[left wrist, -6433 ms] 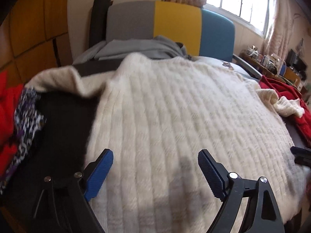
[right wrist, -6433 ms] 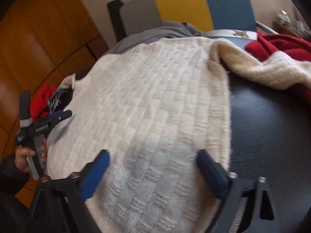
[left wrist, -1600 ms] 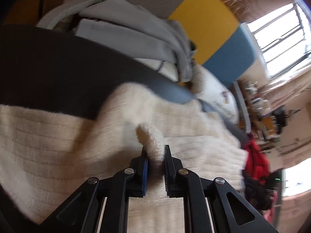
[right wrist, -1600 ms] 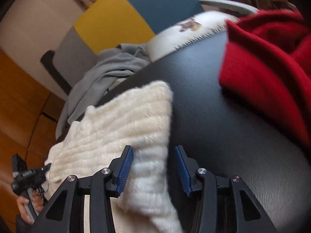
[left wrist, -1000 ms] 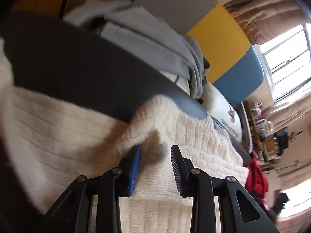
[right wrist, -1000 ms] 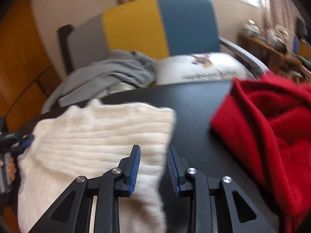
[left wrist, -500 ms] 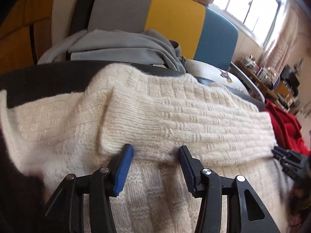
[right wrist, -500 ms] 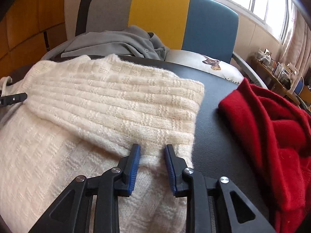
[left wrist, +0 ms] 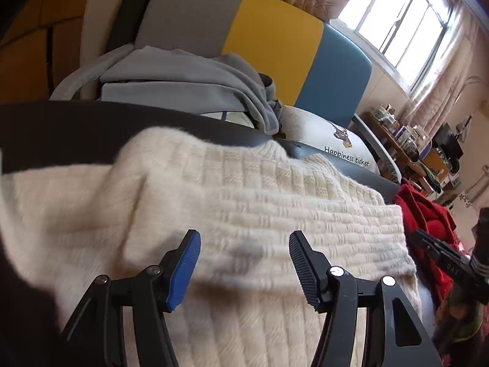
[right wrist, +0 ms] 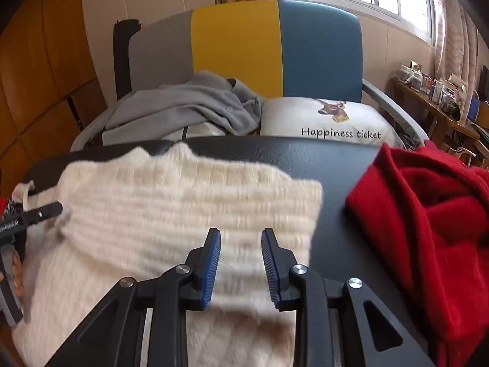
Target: Fold clothes
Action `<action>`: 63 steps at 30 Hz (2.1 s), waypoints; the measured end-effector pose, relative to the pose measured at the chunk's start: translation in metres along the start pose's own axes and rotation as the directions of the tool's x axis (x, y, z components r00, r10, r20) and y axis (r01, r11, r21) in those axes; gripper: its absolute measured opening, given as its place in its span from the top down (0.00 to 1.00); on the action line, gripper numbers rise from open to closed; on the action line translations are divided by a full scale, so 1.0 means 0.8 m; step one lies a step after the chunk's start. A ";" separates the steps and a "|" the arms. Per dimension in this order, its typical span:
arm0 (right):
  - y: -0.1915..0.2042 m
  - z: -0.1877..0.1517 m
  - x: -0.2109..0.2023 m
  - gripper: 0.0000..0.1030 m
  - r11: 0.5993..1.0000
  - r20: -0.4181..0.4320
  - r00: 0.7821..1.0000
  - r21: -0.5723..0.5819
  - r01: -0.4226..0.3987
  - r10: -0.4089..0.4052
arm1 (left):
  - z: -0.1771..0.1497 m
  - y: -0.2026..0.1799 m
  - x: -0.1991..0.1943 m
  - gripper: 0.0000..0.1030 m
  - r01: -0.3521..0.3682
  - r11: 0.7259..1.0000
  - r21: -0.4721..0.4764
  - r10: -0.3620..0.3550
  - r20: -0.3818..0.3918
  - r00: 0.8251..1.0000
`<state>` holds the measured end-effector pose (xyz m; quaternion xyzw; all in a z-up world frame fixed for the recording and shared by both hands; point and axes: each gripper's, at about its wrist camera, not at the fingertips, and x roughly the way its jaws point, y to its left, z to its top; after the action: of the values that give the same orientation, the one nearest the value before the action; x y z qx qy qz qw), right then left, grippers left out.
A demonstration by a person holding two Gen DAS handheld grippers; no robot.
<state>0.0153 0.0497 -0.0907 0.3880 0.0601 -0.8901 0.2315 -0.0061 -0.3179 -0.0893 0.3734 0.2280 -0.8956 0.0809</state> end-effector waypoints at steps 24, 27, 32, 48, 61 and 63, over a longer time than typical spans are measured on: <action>-0.014 0.024 0.027 0.71 0.986 -0.003 0.986 -0.018 -0.164 0.164 | 0.048 -0.009 -0.001 0.11 0.076 0.994 0.076 -0.083 0.091 0.992; -0.005 0.063 0.055 0.71 0.951 -0.054 0.950 0.009 -0.309 0.309 | 0.082 -0.024 0.029 0.11 0.082 0.985 0.153 -0.089 0.040 0.995; 0.007 0.110 0.125 0.71 0.933 -0.118 0.926 0.060 -0.354 0.359 | 0.116 -0.033 0.087 0.11 0.063 0.976 0.208 -0.057 -0.034 0.998; 0.060 0.098 0.112 0.92 0.865 -0.106 0.863 -0.042 -0.500 0.494 | 0.098 -0.040 0.081 0.93 0.195 0.964 0.180 -0.186 -0.066 0.980; 0.070 -0.031 0.065 0.88 0.890 -0.133 0.889 -0.077 -0.450 0.438 | -0.033 -0.011 -0.015 0.65 0.193 0.981 0.024 -0.192 -0.033 0.981; 0.066 -0.030 0.063 0.88 0.896 -0.129 0.892 -0.045 -0.441 0.433 | -0.033 -0.011 -0.026 0.60 0.167 0.986 -0.001 -0.167 -0.024 0.986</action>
<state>0.0255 -0.0088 -0.1395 0.4339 0.0173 -0.7884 0.4358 0.0221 -0.2981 -0.0879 0.3638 0.2591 -0.8947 0.0026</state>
